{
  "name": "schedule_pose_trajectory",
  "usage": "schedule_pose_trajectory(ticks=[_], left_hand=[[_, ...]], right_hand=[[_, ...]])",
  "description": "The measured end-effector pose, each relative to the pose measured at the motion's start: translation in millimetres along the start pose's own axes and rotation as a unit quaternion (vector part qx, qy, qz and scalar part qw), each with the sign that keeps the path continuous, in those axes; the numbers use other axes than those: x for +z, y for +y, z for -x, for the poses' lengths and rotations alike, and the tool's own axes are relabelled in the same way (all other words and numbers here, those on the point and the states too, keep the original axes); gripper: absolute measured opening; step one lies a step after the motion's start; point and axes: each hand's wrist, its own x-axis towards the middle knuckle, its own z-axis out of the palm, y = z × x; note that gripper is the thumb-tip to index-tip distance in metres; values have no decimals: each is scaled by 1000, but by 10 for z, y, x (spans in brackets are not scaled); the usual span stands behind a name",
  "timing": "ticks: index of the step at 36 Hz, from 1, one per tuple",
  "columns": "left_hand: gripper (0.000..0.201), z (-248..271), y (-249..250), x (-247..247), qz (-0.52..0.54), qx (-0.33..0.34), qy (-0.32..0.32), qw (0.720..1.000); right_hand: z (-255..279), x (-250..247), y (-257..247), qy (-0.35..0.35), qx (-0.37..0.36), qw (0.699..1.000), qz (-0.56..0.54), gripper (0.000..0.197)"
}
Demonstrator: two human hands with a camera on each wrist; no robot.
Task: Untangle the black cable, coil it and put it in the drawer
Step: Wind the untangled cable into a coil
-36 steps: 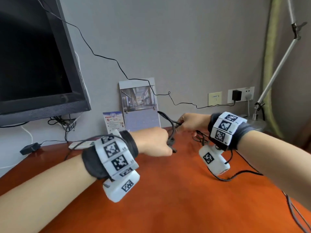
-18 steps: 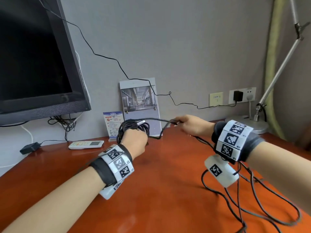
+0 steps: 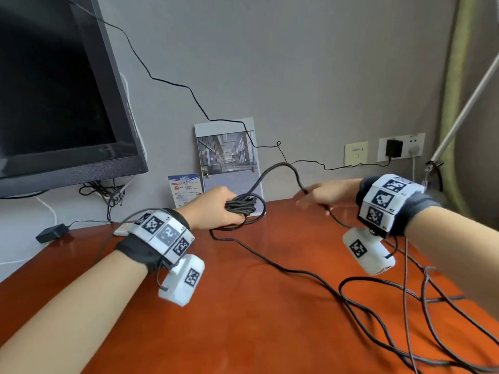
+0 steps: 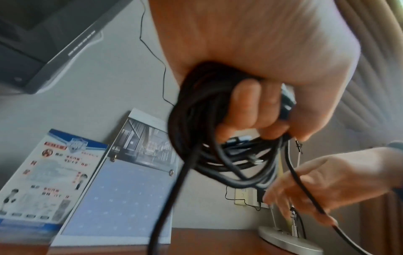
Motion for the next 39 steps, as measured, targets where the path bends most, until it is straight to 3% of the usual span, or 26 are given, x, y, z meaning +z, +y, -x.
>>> schedule_pose_trajectory(ticks=[2, 4, 7, 10, 15, 17, 19, 22, 26, 29, 32, 35, 39], left_hand=[[36, -3, 54, -52, 64, 5, 5, 998], [29, 0, 117, -100, 204, 16, -17, 979], [25, -9, 177, -156, 388, 27, -26, 921], [33, -57, 220, -170, 495, 20, 8, 869], [35, -156, 316, -180, 618, -34, 65, 783], [33, -188, 348, -179, 652, -51, 82, 752], [33, -223, 357, -179, 673, -73, 100, 730], [34, -259, 329, -194, 700, -111, 129, 694], [34, -245, 259, -260, 741, -133, 147, 641], [34, -196, 186, -310, 748, -138, 152, 631], [33, -135, 132, -304, 739, -144, 145, 642], [32, -68, 116, -269, 734, -143, 121, 653], [33, 27, 92, -231, 699, -133, 57, 701]], right_hand=[[-16, 140, -47, -32, 12, 999, 11, 26], [-65, 273, -67, -45, 15, 998, 51, 38], [-153, 421, -87, -46, -28, 994, 93, 33], [-216, 539, -137, -43, -71, 995, 49, 26], [-201, 773, -265, -94, -98, 985, -111, 36], [-167, 856, -328, -150, -97, 955, -236, 36], [-128, 893, -369, -229, -96, 907, -340, 35], [-39, 869, -408, -288, -124, 875, -367, 40], [-18, 850, -380, -250, -179, 880, -362, 61], [-39, 797, -295, -200, -215, 883, -365, 62], [-60, 731, -216, -159, -249, 910, -290, 41], [-81, 705, -137, -189, -265, 916, -234, 35], [-72, 614, -24, -237, -239, 920, -200, 34]])
